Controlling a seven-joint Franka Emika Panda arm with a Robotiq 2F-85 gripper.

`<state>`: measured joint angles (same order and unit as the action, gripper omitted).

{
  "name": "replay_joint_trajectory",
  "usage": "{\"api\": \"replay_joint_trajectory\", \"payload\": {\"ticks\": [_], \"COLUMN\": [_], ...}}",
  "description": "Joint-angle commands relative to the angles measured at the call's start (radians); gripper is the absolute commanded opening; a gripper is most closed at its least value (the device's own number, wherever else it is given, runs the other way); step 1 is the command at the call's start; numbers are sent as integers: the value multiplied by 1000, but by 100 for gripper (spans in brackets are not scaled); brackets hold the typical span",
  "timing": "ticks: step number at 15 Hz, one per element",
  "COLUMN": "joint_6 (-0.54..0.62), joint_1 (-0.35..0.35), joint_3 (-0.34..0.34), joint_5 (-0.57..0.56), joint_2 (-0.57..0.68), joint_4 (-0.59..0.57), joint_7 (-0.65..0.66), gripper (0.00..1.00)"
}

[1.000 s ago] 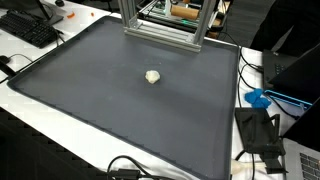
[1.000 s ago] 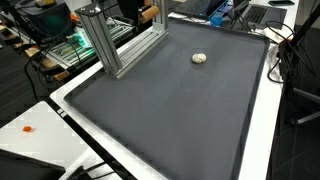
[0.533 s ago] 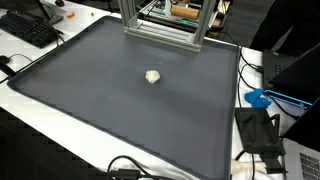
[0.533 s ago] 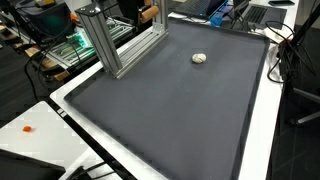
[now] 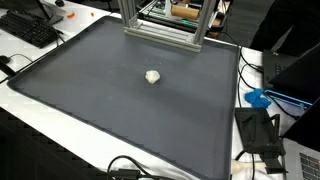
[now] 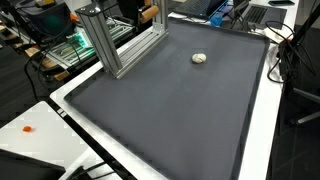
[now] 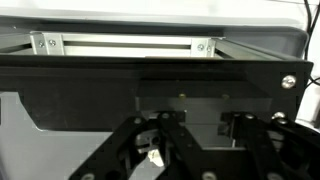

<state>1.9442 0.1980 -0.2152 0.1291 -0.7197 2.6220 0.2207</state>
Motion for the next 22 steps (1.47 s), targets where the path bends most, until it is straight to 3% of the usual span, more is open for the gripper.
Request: {"api": "replay_joint_trajectory", "payload": {"ticks": [1, 3, 4, 5, 7, 8, 10, 13, 14, 22], "joint_6": [12, 12, 12, 11, 12, 12, 12, 11, 11, -8], "joint_1": [4, 4, 4, 5, 6, 7, 8, 8, 8, -8], "joint_3": [-5, -6, -6, -6, -6, -5, -4, -4, -5, -3], "joint_5": [27, 27, 26, 27, 30, 31, 31, 31, 31, -5], "joint_2": [-25, -24, -22, -21, -17, -15, -14, -14, -15, -2], "joint_4": [36, 37, 36, 36, 39, 40, 40, 36, 37, -11], "joint_7": [5, 5, 5, 5, 1, 1, -1, -3, -3, -18], "gripper": [22, 22, 56, 73, 86, 42, 47, 24, 22, 22]}}
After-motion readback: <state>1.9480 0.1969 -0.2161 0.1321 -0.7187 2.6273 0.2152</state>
